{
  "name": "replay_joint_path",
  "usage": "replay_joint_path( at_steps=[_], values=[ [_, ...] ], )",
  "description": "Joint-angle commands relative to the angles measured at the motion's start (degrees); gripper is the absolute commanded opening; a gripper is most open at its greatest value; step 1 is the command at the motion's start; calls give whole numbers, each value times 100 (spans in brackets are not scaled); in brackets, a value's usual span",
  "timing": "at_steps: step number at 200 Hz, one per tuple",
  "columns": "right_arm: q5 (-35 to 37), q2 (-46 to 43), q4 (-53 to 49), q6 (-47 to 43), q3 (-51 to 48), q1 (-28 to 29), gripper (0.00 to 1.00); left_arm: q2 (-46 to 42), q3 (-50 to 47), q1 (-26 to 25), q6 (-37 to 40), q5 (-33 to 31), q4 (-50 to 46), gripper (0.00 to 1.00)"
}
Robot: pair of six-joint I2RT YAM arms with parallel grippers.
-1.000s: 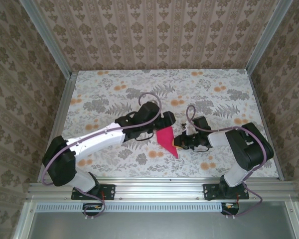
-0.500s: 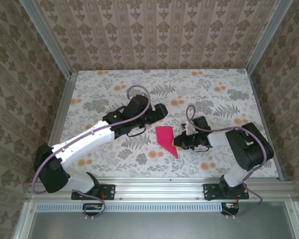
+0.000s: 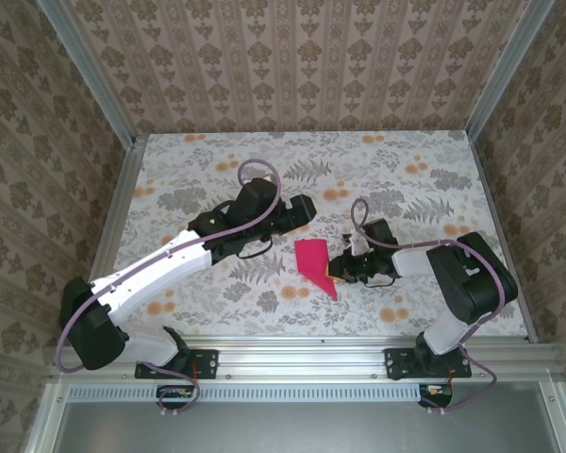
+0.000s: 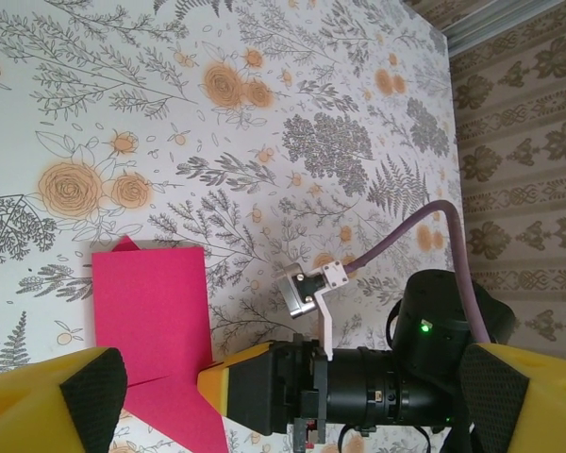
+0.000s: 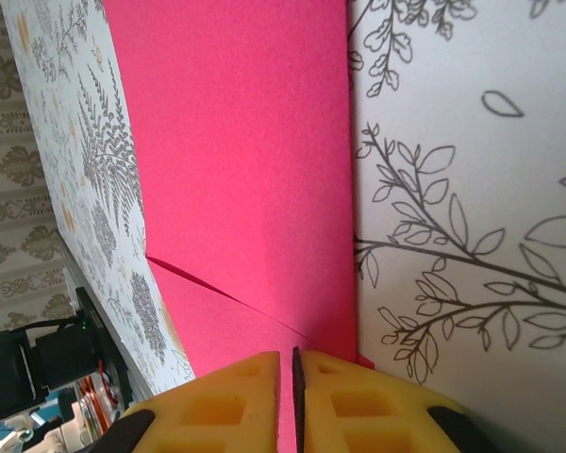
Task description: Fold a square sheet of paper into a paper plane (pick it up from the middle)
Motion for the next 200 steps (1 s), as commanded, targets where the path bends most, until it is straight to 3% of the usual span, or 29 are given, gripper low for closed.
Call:
replay_joint_path(
  at_steps=[1, 72, 154, 200],
  values=[
    [1161, 348, -284, -263, -147, 185, 14, -239, 15, 26, 217, 28, 65, 95],
    [1151, 378, -285, -298, -111, 231, 15, -435, -25, -99, 290, -252, 4, 96],
    [1348, -511, -863, -514, -76, 234, 23, -672, -1227, -163, 98, -404, 500, 96],
    [1332, -988, -1028, -522, -164, 225, 24, -638, -1437, -316, 67, -567, 447, 96]
  ],
)
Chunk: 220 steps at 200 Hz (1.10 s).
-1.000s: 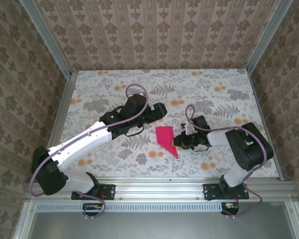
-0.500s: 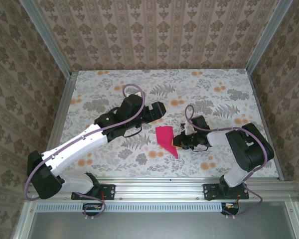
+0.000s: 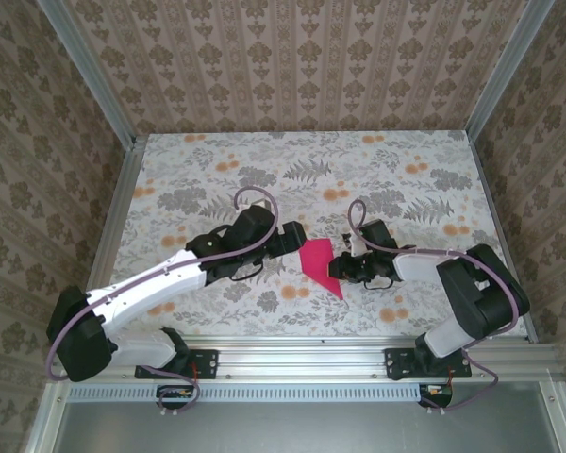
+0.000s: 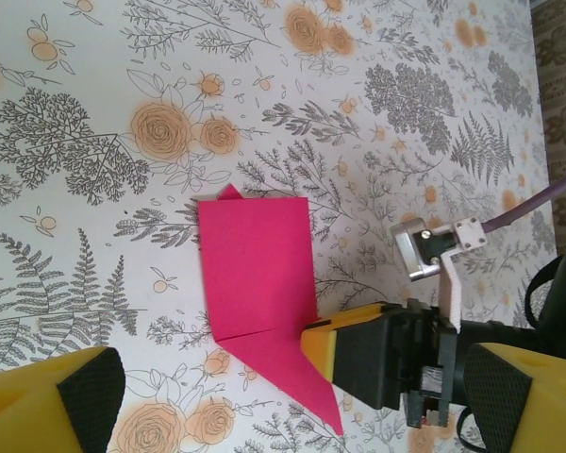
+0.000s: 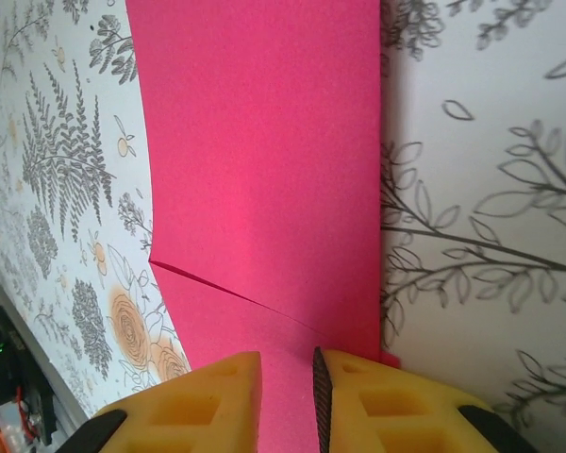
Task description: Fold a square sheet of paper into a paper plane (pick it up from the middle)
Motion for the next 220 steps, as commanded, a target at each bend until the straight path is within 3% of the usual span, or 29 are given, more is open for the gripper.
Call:
replay_joint_path(
  at_steps=[1, 67, 115, 186, 206, 220],
  values=[
    [274, -316, -400, -133, -140, -36, 24, -97, -86, -64, -65, -198, 179, 96],
    [192, -1223, -1154, -205, -107, -33, 25, 144, -123, -117, -43, -119, 283, 96],
    [-215, -861, -976, -100, -299, 28, 15, 149, -190, -154, -44, -112, 307, 96],
    [711, 5, -1442, -5, 69, 220, 12, 217, -312, -215, -198, -83, 309, 95],
    [754, 73, -1431, 50, 114, 222, 13, 309, -463, -223, -430, -13, 464, 92],
    [601, 144, -1280, 103, 123, 230, 13, 403, -668, -227, -642, 92, 771, 83]
  ],
)
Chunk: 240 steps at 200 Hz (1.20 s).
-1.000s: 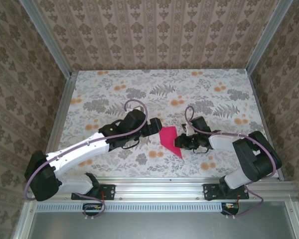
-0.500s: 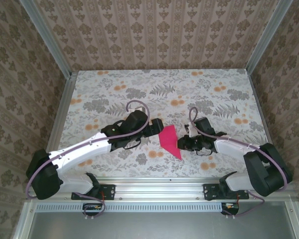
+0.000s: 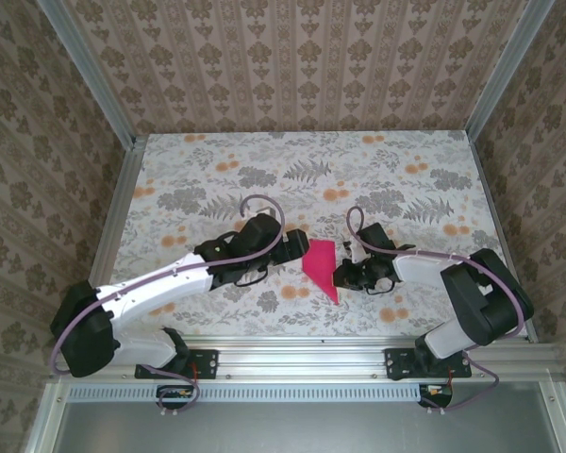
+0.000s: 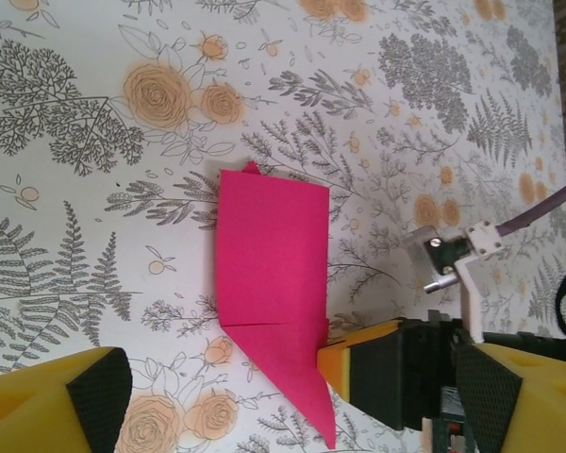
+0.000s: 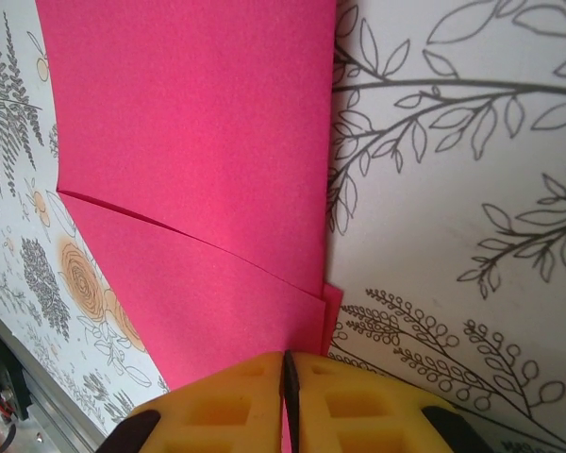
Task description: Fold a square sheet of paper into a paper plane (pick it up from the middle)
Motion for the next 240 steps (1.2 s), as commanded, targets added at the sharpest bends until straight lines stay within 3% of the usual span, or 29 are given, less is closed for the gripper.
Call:
replay_joint_path(
  at_steps=[1, 18, 34, 116, 132, 215, 240],
  values=[
    [376, 274, -249, 125, 3, 47, 13, 211, -338, -43, -408, 127, 382, 82],
    [313, 332, -30, 117, -6, 87, 13, 424, -470, -50, -644, 257, 594, 68],
    [275, 467, 42, 85, 43, 82, 13, 663, -391, -85, -710, 308, 609, 61],
    [242, 671, 296, 60, 29, 82, 13, 2036, -15, -140, -1162, 702, 1171, 57],
    [225, 697, 366, 50, 12, 81, 13, 2253, 117, -139, -1146, 774, 1233, 50],
    [100, 776, 510, -5, -15, 82, 14, 2549, 304, -132, -1205, 692, 1243, 40],
    [29, 756, 546, -49, 3, 82, 16, 2549, 361, -121, -1127, 663, 1218, 30]
  ],
)
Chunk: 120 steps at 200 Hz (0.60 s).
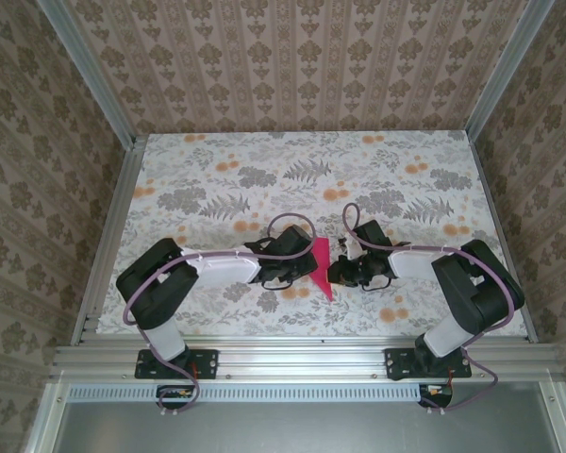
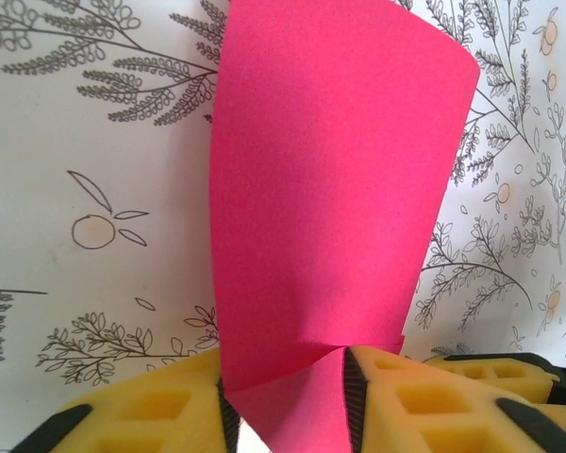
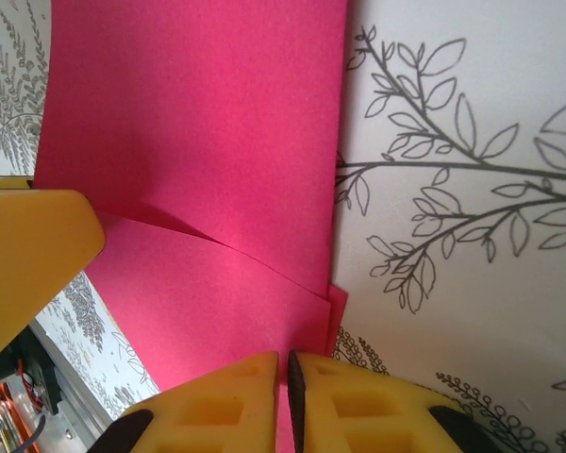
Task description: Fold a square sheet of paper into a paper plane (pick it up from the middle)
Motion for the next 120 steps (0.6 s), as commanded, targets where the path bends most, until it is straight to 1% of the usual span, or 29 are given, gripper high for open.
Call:
replay_joint_path(
  at_steps=[1, 36, 50, 65, 80, 90, 100, 114, 120],
  values=[
    [415, 331, 52, -100, -146, 62, 16, 64, 176, -18, -23, -69, 46, 30],
    [380, 182, -20, -166, -47, 63, 18, 66, 146, 52, 22, -58, 69, 10],
    [364, -22, -22, -177, -40, 62, 19, 30, 153, 59, 14, -87, 44, 4],
    [437, -371, -47, -214, -49, 62, 21, 13, 187, 57, -3, -123, -58, 0],
    [796, -782, -227, -299, -51, 99, 25, 4, 198, 65, -37, -153, -159, 0],
    [1195, -1063, -399, -433, -74, 183, 26, -14, 175, 66, -95, -174, -165, 0],
    [1695, -1392, -563, -563, -108, 350, 28, -37, 157, 80, -134, -177, -163, 0],
    [2218, -1726, -598, -677, -215, 605, 28, -33, 167, 97, -158, -176, -185, 0],
    [2467, -1847, -591, -689, -280, 787, 29, -24, 171, 115, -161, -154, -198, 0]
  ],
)
